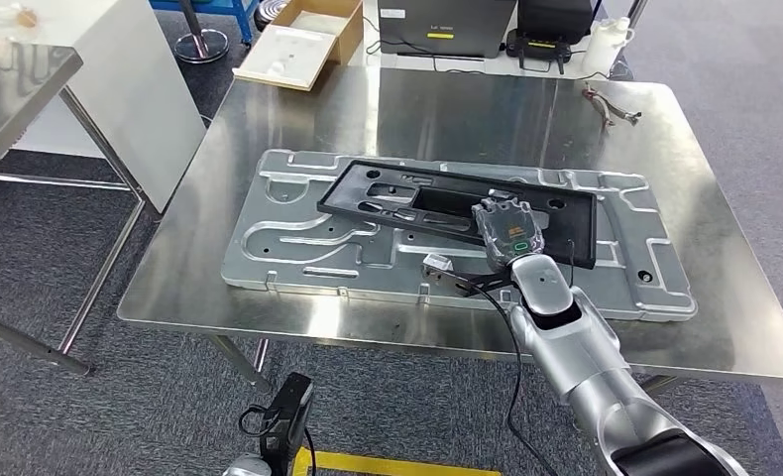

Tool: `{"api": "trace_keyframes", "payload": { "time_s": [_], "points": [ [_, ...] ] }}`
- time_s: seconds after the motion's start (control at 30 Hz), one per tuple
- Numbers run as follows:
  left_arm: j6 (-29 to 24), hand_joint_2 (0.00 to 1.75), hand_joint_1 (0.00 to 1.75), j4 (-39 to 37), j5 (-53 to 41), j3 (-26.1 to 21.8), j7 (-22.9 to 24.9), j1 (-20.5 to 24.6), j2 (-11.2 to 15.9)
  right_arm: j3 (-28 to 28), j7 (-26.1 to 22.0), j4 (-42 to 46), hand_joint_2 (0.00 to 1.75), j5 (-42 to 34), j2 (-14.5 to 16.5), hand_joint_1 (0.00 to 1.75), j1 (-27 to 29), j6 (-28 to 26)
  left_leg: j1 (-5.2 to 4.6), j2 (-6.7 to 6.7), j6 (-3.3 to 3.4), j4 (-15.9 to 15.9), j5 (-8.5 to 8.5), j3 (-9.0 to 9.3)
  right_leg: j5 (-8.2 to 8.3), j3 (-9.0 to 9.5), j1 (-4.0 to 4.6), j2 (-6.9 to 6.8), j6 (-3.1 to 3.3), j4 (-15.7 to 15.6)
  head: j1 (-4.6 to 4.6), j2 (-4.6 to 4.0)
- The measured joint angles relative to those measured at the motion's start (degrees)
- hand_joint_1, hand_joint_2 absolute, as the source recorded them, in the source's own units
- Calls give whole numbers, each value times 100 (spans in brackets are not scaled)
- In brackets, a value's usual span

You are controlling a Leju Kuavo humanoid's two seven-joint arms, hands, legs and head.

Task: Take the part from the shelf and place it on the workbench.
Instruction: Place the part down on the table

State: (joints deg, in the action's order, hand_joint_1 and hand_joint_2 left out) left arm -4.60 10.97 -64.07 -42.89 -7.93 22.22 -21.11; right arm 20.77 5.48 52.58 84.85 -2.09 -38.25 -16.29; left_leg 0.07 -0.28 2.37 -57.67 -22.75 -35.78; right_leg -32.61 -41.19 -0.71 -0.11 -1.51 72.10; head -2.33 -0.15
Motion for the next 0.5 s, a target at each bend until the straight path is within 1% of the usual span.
{"api": "trace_keyframes", "payload": {
  "time_s": [0.03, 0.07, 0.1, 0.13, 0.17, 0.2, 0.23, 0.27, 0.33, 0.37, 0.4, 0.43, 0.47, 0.5],
  "points": [
    [3, 0, 0, 0, 11, 20, 2, -10, -1, 9, 1, -35, 175, -3, 3, 175, 1, -3, 3, -1, -1, -7, -3, 1, -22, -117, -23, 0, -26, 204, 0, 0],
    [3, 0, 0, 1, 22, 34, 3, -19, -1, 16, 1, -67, 175, -5, 3, 175, -3, -5, 8, -3, -7, -19, -10, 1, 65, -136, -48, -1, -51, 202, 0, 0],
    [3, 0, 0, 1, 32, 44, 4, -25, -1, 25, 1, -93, 175, -7, 3, 175, -14, -7, 16, -5, -21, -41, -22, 1, 246, -40, -74, -3, -72, -20, -1, 0],
    [3, 0, 0, 2, 39, 54, 4, -28, -2, 34, 0, -114, 175, -7, 4, 175, -30, -9, 24, -8, -46, -74, -43, -2, 461, 137, -103, -7, -93, -395, 0, 0],
    [3, 0, 0, 4, 42, 64, 4, -24, -2, 44, -2, -131, 175, -7, 5, 175, -53, -10, 18, -10, -79, -117, -69, -18, 604, 312, -110, -7, -103, -760, 0, 0],
    [3, 0, 0, 6, 44, 74, 4, -20, -3, 55, -7, -146, 175, -8, 8, 175, -71, -13, 11, -12, -113, -155, -90, -36, 690, 439, -112, -2, -85, -1028, -2, 0],
    [3, 0, 0, 8, 45, 83, 5, -17, -3, 66, -11, -160, 175, -8, 10, 175, -81, -16, 2, -15, -146, -181, -103, -53, 712, 502, -105, 3, -55, -1172, -3, 0],
    [3, 0, 0, 10, 45, 90, 6, -17, -3, 76, -15, -174, 175, -10, 11, 175, -87, -20, -7, -16, -175, -190, -104, -65, 692, 506, -88, 10, -11, -1198, -4, 0],
    [3, 0, 0, 11, 45, 107, 6, -21, -3, 90, -18, -195, 175, -12, 12, 175, -87, -23, 6, -16, -230, -200, -111, -70, 714, 504, -88, 4, 80, -1211, -4, 0],
    [3, 0, 0, 12, 45, 118, 6, -22, -3, 97, -18, -200, 175, -12, 12, 175, -93, -24, 13, -14, -261, -267, -169, -95, 724, 511, -93, -4, 123, -1221, -4, 0],
    [3, 0, 0, 13, 45, 130, 6, -20, -3, 107, -18, -203, 175, -11, 8, 175, -99, -24, 21, -11, -290, -439, -291, -166, 733, 518, -101, -15, 159, -1234, -4, 0],
    [3, 0, 0, 13, 45, 139, 6, -21, -3, 116, -18, -206, 175, -11, -2, 175, -103, -25, 30, -8, -316, -725, -464, -287, 738, 522, -103, -28, 185, -1240, -4, 0],
    [3, 0, 0, 13, 45, 144, 6, -25, -3, 125, -19, -211, 175, -11, -14, 175, -106, -25, 34, -6, -337, -1109, -661, -455, 739, 521, -99, -34, 200, -1241, -4, 0],
    [3, 0, 0, 13, 45, 145, 6, -34, -3, 131, -19, -219, 175, -11, -26, 175, -106, -25, 38, -6, -351, -1489, -818, -625, 739, 518, -94, -40, 205, -1240, -3, 0]
  ]
}}
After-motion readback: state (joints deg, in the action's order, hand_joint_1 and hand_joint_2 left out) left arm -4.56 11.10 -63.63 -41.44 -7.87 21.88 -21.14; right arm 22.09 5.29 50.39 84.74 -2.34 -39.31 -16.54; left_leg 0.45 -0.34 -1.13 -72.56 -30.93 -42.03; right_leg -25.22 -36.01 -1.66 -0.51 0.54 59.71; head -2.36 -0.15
